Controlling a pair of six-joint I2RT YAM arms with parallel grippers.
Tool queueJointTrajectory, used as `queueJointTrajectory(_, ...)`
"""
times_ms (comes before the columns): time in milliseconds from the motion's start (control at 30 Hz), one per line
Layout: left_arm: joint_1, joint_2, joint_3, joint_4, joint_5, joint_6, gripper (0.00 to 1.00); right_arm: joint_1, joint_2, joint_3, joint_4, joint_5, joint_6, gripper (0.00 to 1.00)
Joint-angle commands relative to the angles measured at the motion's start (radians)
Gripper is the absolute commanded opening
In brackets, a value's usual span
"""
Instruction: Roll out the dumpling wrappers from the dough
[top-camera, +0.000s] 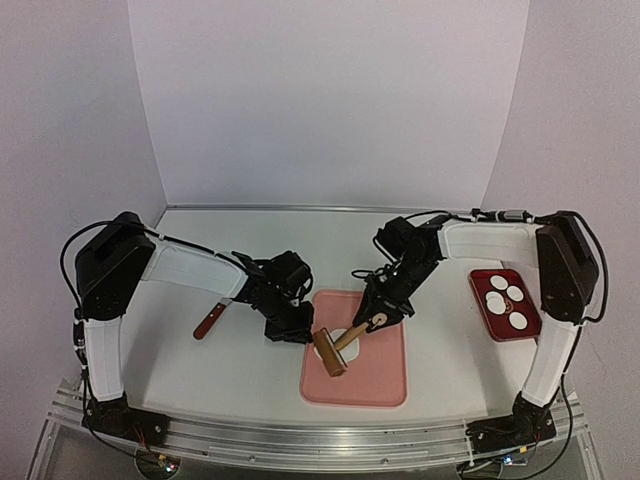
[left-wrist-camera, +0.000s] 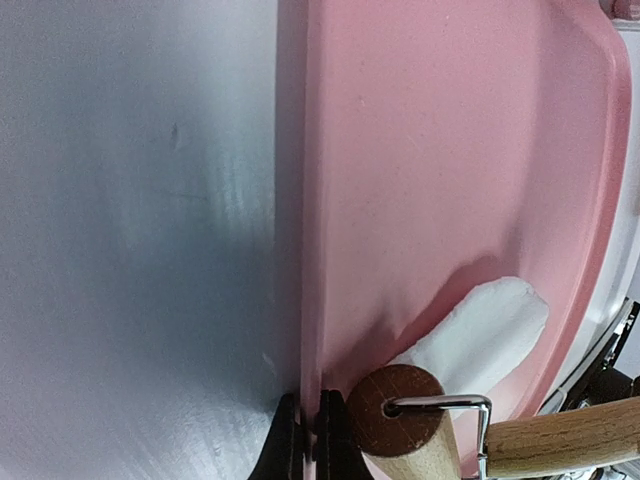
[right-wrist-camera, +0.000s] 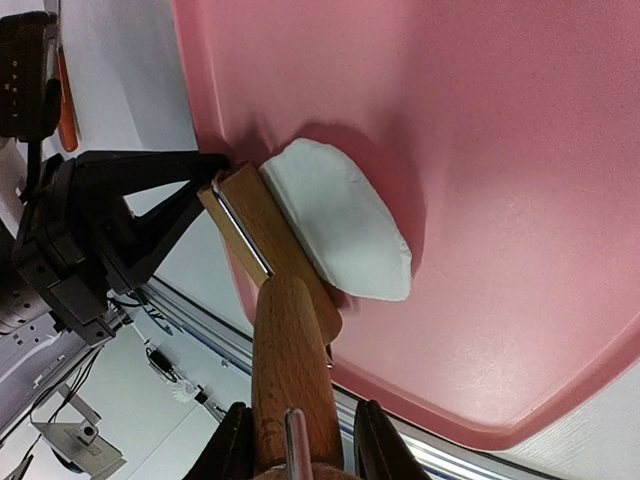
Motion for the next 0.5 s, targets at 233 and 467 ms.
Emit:
queueJointTrajectory(233, 0.026, -0.078, -0.069, -0.044, -0.064, 0.011, 0.0, -0.063, 0.09, -0.154, -0.269, 0.468, 0.01, 0.0)
queueJointTrajectory(467, 0.026, -0.085, -0.075, -0.027, -0.063, 0.016, 0.0, -0.163, 0.051, -0.163, -0.319, 0.515, -0.069, 0.0)
